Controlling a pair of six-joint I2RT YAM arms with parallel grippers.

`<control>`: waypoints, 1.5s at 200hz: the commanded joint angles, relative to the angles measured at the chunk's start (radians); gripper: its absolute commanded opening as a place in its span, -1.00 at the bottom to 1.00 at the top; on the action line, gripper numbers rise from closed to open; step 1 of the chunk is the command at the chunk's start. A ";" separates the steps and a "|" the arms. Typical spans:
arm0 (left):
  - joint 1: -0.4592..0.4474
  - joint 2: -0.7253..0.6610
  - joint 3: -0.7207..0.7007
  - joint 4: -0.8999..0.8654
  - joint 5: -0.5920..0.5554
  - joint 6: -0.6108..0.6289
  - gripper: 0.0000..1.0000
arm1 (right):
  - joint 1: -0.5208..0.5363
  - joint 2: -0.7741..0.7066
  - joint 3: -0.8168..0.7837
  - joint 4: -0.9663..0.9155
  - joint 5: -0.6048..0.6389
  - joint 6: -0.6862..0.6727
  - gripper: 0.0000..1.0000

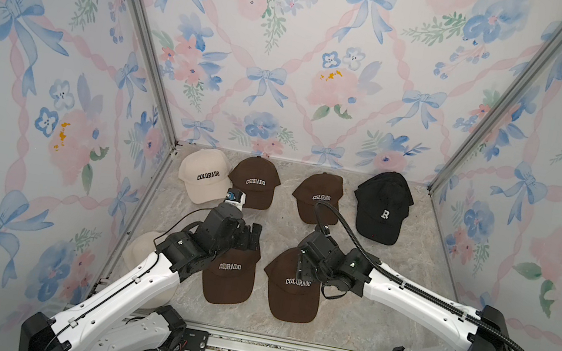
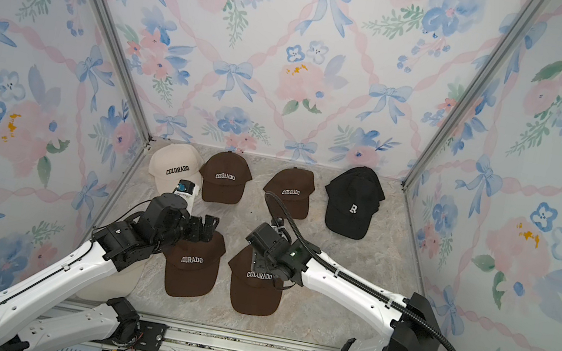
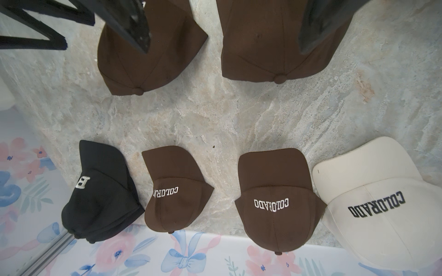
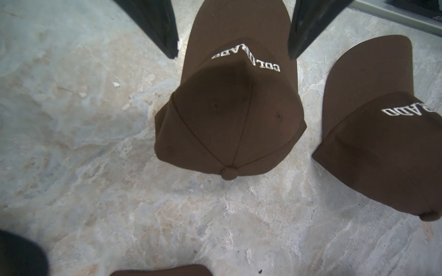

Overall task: Stack the baseball caps by color
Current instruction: Pick up the baseball cap from the center of the board.

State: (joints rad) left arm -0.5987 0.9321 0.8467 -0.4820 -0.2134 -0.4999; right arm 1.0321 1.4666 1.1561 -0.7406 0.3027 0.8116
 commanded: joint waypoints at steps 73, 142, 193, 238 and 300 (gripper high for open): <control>0.020 -0.101 -0.041 -0.030 0.023 -0.004 0.96 | 0.040 0.136 -0.005 0.019 0.032 0.090 0.14; 0.022 -0.100 -0.035 -0.038 0.026 -0.019 0.96 | 0.037 0.159 -0.032 0.060 0.006 0.097 -0.24; 0.023 -0.100 -0.026 -0.045 0.012 -0.013 0.96 | 0.036 0.167 -0.038 0.061 -0.002 0.097 -0.55; 0.023 -0.095 -0.030 -0.043 0.004 -0.019 0.96 | 0.033 0.158 -0.032 0.037 -0.001 0.091 -0.84; 0.024 -0.089 -0.030 -0.030 -0.017 -0.022 0.96 | 0.027 0.129 0.011 -0.020 0.005 0.075 -1.00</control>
State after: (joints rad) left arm -0.5819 0.8410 0.8200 -0.5220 -0.2115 -0.5091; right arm 1.0576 1.6196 1.1366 -0.6910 0.3000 0.9005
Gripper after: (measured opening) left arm 0.979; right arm 0.048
